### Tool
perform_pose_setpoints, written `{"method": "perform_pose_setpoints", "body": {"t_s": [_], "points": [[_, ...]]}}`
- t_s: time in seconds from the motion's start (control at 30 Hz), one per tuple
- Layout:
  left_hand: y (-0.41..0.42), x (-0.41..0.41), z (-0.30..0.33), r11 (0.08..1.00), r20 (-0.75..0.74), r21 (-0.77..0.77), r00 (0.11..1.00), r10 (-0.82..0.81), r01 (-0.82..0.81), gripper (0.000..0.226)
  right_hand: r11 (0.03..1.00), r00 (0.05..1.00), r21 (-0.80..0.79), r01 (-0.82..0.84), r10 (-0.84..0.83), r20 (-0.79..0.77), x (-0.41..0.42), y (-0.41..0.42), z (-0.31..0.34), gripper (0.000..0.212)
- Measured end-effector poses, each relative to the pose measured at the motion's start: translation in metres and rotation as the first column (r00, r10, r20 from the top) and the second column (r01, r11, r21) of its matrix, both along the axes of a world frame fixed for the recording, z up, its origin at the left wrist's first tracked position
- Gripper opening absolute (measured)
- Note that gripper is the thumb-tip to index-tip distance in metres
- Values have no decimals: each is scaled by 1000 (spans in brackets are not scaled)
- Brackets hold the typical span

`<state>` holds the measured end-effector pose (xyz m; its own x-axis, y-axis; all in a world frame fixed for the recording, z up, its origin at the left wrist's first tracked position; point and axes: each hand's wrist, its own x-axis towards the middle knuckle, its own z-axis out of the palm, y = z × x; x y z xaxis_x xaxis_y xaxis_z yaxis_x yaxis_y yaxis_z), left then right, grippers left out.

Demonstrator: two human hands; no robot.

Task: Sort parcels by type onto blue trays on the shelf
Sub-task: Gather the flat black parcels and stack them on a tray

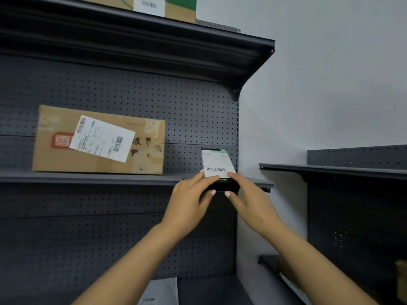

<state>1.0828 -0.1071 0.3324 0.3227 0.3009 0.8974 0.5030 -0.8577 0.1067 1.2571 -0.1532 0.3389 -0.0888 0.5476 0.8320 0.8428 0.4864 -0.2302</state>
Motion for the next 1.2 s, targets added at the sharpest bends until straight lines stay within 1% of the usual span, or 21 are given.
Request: {"method": "perform_pose_setpoints", "body": {"t_s": [0.07, 0.1, 0.17, 0.27, 0.33, 0.4, 0.47, 0.63, 0.7, 0.8, 0.87, 0.97, 1.03, 1.2], "points": [[-19, -11, -14, 999, 42, 28, 999, -17, 16, 34, 999, 999, 33, -31, 32, -15, -7, -19, -16, 46], [-31, -16, -21, 1000, 68, 17, 997, -18, 17, 34, 998, 998, 37, -55, 56, -27, -12, -27, -24, 46], [-53, -25, -39, 999, 96, 24, 995, 34, -37, 32, 995, 993, 24, -99, 100, -60, -21, -45, -40, 49], [-79, -39, -68, 986, 90, 94, 987, 130, -139, 32, 985, 983, -15, -170, 169, -74, -33, -69, -58, 67], [-94, -51, -85, 984, 103, 77, 983, 150, -159, 32, 984, 985, -46, -174, 173, -20, -43, -85, -71, 72], [-111, -65, -101, 985, 110, 36, 981, 162, -167, 32, 986, 986, -41, -162, 163, 30, -53, -100, -86, 65], [-126, -80, -116, 983, 103, 28, 978, 180, -184, 34, 986, 986, -50, -159, 161, 47, -64, -116, -100, 57], [-162, -126, -143, 967, 38, 64, 969, 245, -247, 41, 976, 975, -81, -201, 207, 76, -97, -142, -127, 53], [-175, -148, -152, 964, 3, 11, 964, 264, -264, 47, 968, 965, -94, -232, 241, 102, -113, -149, -137, 53], [-194, -184, -170, 953, -87, -161, 965, 247, -258, 57, 953, 945, -132, -272, 290, 150, -141, -159, -159, 51], [-206, -210, -186, 943, -120, -213, 965, 233, -254, 60, 938, 931, -179, -296, 326, 166, -164, -166, -174, 50], [-227, -257, -209, 922, -129, -292, 966, 226, -254, 63, 906, 912, -249, -343, 385, 144, -210, -180, -190, 47], [-242, -293, -222, 906, -124, -331, 964, 236, -264, 63, 876, 902, -309, -370, 419, 108, -249, -190, -200, 45], [-283, -395, -251, 869, -140, -339, 933, 333, -361, 61, 779, 863, -442, -445, 505, 21, -356, -210, -221, 44]]}}
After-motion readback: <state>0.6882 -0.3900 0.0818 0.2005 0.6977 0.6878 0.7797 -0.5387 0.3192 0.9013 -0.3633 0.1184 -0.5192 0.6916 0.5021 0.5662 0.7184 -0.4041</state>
